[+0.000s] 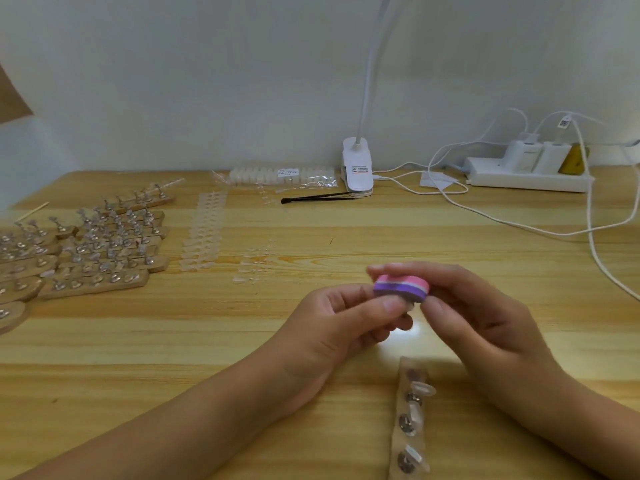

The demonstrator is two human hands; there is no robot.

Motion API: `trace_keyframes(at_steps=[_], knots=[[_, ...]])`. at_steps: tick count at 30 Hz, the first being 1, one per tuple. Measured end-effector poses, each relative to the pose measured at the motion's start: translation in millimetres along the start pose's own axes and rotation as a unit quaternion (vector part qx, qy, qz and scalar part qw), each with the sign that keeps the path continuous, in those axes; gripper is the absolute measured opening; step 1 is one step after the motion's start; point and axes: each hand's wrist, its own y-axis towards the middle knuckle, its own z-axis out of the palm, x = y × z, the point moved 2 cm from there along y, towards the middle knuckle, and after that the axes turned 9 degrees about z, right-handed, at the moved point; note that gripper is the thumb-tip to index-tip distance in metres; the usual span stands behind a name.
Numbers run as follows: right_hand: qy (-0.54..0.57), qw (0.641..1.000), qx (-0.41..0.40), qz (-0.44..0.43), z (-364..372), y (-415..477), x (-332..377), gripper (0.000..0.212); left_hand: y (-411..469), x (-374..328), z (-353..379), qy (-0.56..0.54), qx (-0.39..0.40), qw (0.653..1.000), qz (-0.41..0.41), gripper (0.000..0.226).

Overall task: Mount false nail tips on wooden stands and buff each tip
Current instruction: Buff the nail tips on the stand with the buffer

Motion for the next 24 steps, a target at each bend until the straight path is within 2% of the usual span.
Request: trace_keyframes(at_steps=[5, 9, 13, 16, 20, 24], knots=[[-0.002, 0.999, -0.041, -0.021, -0.4, -1.8, 2.1, 0.033, 2.4, -0.8, -1.1, -0.034, -0.031, 0.999, -0.006, 0.027], [0.006, 1.0, -0.001, -0.002, 3.6, 0.8, -0.5, 0.033, 0.8, -0.6, 2.0, 0.009, 0.011, 1.0, 0.001, 0.025], [0.023, 0.999, -0.025, -0.031, 0.7, -2.6, 1.8, 0.036, 4.1, -0.1, -2.5, -0.037, -0.022, 0.999, -0.004, 0.041], [0.02, 1.0, -0.012, -0.012, 1.9, 0.5, 0.6, 0.037, 3.9, 0.8, -2.0, -0.023, -0.009, 1.0, -0.003, 0.029], [0.036, 0.998, -0.03, -0.031, 2.7, -1.0, 1.5, 0.031, 4.0, 0.9, -3.5, -0.055, -0.014, 0.998, -0.004, 0.043], [0.049, 0.999, -0.023, -0.004, 2.8, 2.1, -2.0, 0.026, 4.6, 1.0, -4.4, -0.048, -0.011, 0.999, -0.004, 0.039]])
